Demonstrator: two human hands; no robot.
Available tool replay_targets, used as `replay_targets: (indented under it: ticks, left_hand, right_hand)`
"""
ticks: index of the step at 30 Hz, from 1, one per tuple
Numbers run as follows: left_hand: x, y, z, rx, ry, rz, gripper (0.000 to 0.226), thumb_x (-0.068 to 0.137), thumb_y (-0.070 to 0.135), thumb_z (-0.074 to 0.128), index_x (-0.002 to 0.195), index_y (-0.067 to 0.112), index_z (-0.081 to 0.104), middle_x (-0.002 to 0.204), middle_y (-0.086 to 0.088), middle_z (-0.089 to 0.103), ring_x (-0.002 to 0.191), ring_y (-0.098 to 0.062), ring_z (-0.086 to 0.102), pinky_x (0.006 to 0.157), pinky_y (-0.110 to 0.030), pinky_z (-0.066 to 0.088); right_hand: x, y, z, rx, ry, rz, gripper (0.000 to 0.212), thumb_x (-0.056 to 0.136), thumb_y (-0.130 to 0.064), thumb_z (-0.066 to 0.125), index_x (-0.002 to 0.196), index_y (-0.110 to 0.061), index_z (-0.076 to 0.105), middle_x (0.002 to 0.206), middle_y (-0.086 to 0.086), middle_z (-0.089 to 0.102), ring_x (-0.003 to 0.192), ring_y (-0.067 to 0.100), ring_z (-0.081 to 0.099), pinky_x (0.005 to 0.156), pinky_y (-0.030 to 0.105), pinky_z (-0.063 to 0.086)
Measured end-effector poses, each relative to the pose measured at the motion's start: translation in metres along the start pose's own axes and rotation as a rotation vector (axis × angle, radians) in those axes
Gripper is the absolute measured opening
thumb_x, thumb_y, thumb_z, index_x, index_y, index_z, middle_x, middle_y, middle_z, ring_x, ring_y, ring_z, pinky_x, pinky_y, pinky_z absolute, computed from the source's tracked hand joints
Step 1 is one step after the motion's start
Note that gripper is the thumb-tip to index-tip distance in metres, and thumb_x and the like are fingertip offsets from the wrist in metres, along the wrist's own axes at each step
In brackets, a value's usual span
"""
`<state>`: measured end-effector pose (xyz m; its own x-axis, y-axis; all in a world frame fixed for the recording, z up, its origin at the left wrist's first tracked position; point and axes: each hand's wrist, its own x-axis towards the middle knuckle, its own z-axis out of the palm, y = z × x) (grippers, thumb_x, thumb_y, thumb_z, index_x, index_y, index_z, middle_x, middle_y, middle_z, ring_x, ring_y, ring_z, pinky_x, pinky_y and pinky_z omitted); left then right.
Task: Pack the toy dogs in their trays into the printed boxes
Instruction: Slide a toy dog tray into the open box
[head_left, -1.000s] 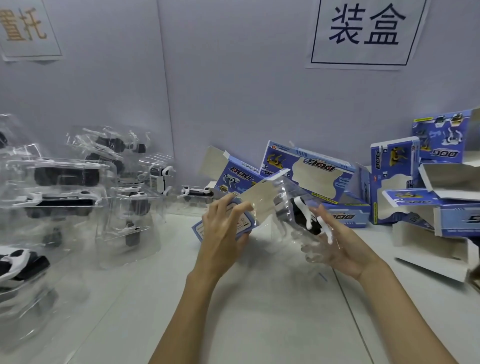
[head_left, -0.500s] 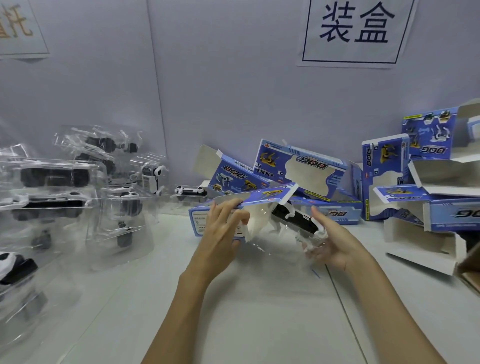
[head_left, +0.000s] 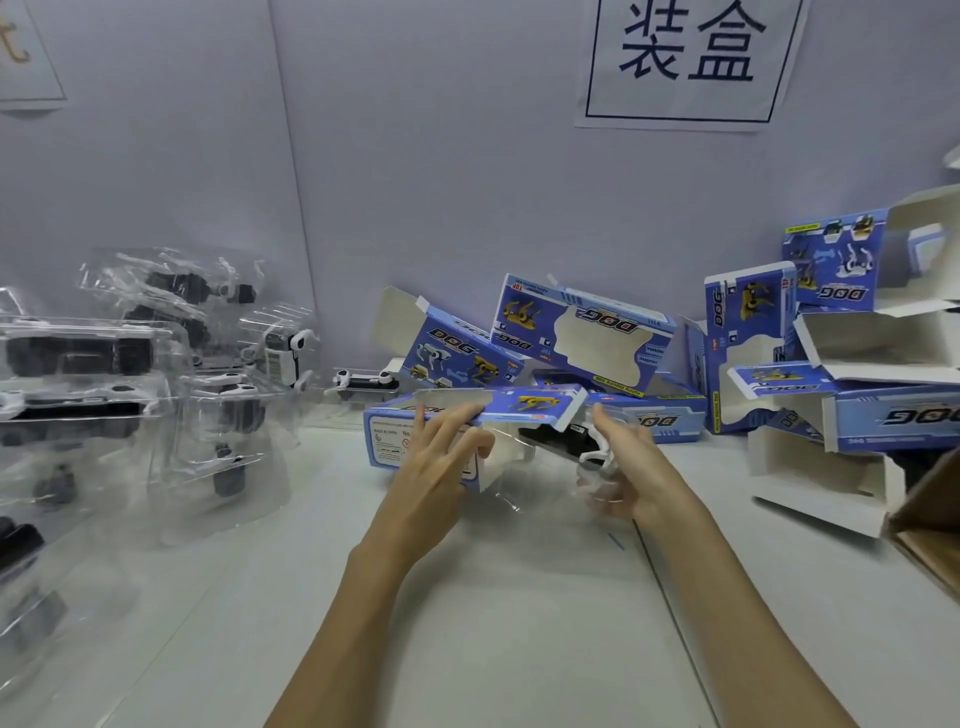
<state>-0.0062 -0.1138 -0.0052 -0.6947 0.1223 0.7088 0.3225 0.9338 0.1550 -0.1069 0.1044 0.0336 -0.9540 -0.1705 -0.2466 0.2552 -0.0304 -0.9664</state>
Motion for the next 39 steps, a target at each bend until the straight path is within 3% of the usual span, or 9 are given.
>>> replay_targets:
  ticks: [6,10,13,17,21,26,30,34,39]
  left_hand:
    - [0.005,0.014,0.008,0.007,-0.022,0.052,0.076,0.063,-0.019,0.071,0.109,0.031,0.037,0.156,-0.007,0.045,0.145,-0.029,0.042,0.127,-0.061,0.015]
    - [0.008,0.017,0.013,-0.116,0.08,0.012,0.066,0.071,-0.012,0.077,0.115,0.024,0.045,0.154,-0.003,0.046,0.142,-0.028,0.044,0.119,-0.058,0.034]
    - [0.009,0.014,0.013,-0.201,0.194,-0.034,0.065,0.073,-0.006,0.083,0.116,0.025,0.046,0.153,0.002,0.047,0.14,-0.024,0.046,0.111,-0.045,0.043]
    - [0.006,0.008,0.013,-0.266,0.259,-0.08,0.068,0.073,-0.002,0.088,0.12,0.024,0.047,0.153,0.007,0.046,0.14,-0.018,0.045,0.109,-0.016,0.036]
    - [0.006,0.013,0.015,-0.252,0.261,-0.076,0.07,0.073,-0.001,0.09,0.122,0.024,0.046,0.152,0.005,0.047,0.139,-0.021,0.046,0.11,-0.025,0.042]
    - [0.008,0.022,0.017,-0.309,0.285,-0.078,0.068,0.076,0.0,0.089,0.12,0.026,0.045,0.151,0.002,0.048,0.139,-0.023,0.048,0.103,-0.015,0.043]
    - [0.008,0.026,0.016,-0.379,0.327,-0.072,0.073,0.075,-0.003,0.088,0.126,0.026,0.045,0.152,0.015,0.043,0.142,-0.017,0.046,0.108,-0.028,0.046]
    - [0.012,0.024,0.002,-0.58,0.337,-0.177,0.077,0.08,-0.002,0.085,0.134,0.034,0.043,0.146,0.003,0.052,0.132,-0.023,0.056,0.099,-0.046,0.056]
    - [0.015,0.029,-0.017,-1.027,0.19,-0.339,0.096,0.082,0.013,0.088,0.149,0.033,0.023,0.142,0.001,0.061,0.13,-0.025,0.061,0.109,-0.025,0.049]
  right_hand:
    - [-0.013,-0.007,0.016,0.151,-0.082,-0.002,0.06,0.107,-0.063,0.036,0.135,-0.016,0.06,0.112,0.019,0.072,0.063,0.024,0.062,0.056,0.033,0.052]
    - [-0.031,0.003,0.047,0.343,-0.087,-0.241,0.052,0.113,-0.049,0.03,0.136,-0.012,0.06,0.116,0.019,0.074,0.088,0.032,0.073,0.073,0.041,0.057]
    - [-0.044,0.028,0.077,0.156,0.115,-0.547,0.037,0.114,-0.032,0.039,0.149,-0.02,0.038,0.125,0.008,0.066,0.109,0.024,0.07,0.091,0.033,0.057]
    - [-0.052,0.046,0.092,-0.038,0.161,-0.811,0.037,0.111,-0.025,0.044,0.147,-0.021,0.039,0.131,0.002,0.06,0.114,0.01,0.064,0.093,0.029,0.055]
    - [-0.049,0.047,0.089,-0.149,0.204,-0.827,0.038,0.111,-0.024,0.043,0.148,-0.015,0.043,0.135,0.011,0.057,0.112,0.013,0.06,0.087,0.01,0.047]
    - [-0.049,0.051,0.085,-0.425,0.265,-0.872,0.043,0.111,-0.03,0.043,0.151,-0.017,0.051,0.144,0.012,0.04,0.13,0.024,0.049,0.106,0.029,0.046]
    - [-0.048,0.044,0.073,-0.766,0.378,-0.843,0.046,0.11,-0.044,0.039,0.143,-0.024,0.063,0.157,0.017,0.032,0.142,0.033,0.032,0.116,0.041,0.032]
    - [-0.043,0.023,0.045,-0.344,0.31,-0.892,0.037,0.11,-0.028,0.049,0.144,-0.017,0.06,0.143,0.009,0.049,0.134,0.027,0.045,0.116,0.042,0.037]
    - [-0.041,0.007,0.013,-0.151,0.076,-0.98,0.051,0.106,-0.017,0.059,0.153,-0.02,0.041,0.147,-0.011,0.052,0.138,0.004,0.049,0.11,0.023,0.045]
